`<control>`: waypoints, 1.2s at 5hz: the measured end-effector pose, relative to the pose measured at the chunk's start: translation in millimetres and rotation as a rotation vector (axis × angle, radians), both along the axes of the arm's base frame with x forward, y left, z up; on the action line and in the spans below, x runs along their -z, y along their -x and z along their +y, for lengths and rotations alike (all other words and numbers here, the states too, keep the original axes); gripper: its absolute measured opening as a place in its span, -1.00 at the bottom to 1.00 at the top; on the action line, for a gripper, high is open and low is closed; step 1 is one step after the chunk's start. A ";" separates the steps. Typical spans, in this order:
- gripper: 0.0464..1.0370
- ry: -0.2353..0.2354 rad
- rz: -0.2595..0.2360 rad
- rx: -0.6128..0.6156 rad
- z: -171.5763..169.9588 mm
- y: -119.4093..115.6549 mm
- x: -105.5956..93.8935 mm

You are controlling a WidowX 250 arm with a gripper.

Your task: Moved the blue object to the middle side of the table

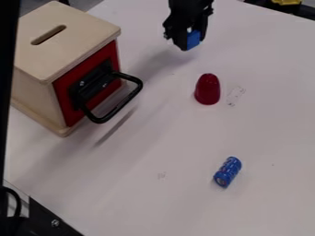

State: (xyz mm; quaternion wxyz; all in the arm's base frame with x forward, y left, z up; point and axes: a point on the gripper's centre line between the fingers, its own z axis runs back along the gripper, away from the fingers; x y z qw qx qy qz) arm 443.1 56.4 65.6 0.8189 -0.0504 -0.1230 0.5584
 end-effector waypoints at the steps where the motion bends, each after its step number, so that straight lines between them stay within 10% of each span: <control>1: 0.10 0.038 -0.055 0.039 -21.8 11.9 -35.2; 3: 0.10 0.131 -0.062 0.145 -72.2 57.6 -44.7; 6: 0.10 0.211 0.000 0.244 -118.3 114.5 -3.8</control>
